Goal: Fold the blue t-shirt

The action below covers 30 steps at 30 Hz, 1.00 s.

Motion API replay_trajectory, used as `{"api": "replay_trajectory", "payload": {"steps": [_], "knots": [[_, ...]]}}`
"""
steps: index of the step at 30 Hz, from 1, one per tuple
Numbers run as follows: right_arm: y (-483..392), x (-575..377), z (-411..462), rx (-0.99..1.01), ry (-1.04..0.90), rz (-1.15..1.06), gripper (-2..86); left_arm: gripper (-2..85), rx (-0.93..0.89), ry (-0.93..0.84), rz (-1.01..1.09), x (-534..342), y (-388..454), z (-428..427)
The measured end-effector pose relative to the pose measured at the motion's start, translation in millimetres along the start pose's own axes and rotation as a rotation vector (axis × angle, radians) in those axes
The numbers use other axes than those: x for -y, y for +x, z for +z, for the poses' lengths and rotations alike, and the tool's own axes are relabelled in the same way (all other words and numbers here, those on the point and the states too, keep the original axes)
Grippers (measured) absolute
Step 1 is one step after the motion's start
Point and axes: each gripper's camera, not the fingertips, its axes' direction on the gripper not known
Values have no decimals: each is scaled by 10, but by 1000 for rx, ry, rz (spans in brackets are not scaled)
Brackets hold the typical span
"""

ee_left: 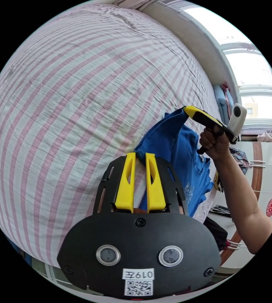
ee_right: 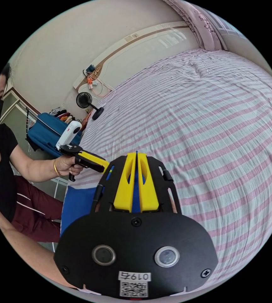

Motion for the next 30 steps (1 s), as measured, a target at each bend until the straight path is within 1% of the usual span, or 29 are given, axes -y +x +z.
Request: {"api": "replay_trajectory", "payload": {"steps": [6,10,13,15,19,25,26,28,30], "knots": [[-140,85,67,3,-20,-34,-9,12,3,34,-2,-86,14,-91],[-275,193,147,8,-25,-76,-9,10,11,134,-29,-326,-11,-323],[-392,331,336,-7,-80,-122,-9,9,35,193,-61,-551,-37,-440],[-497,450,549,-31,-154,-169,-9,8,53,217,-77,-665,-41,-467],[-668,585,843,-67,-241,-233,-9,7,106,228,-118,-805,-48,-459],[-1031,639,1247,-148,-373,-372,-9,8,122,232,-162,-902,-11,-514],[-1108,624,1326,-193,-408,-405,-9,8,123,230,-163,-911,-4,-521],[-1175,611,1384,-221,-428,-417,-9,9,124,227,-172,-951,16,-559],[-1212,589,1361,-250,-405,-398,-8,9,128,255,-169,-1002,50,-625]]}}
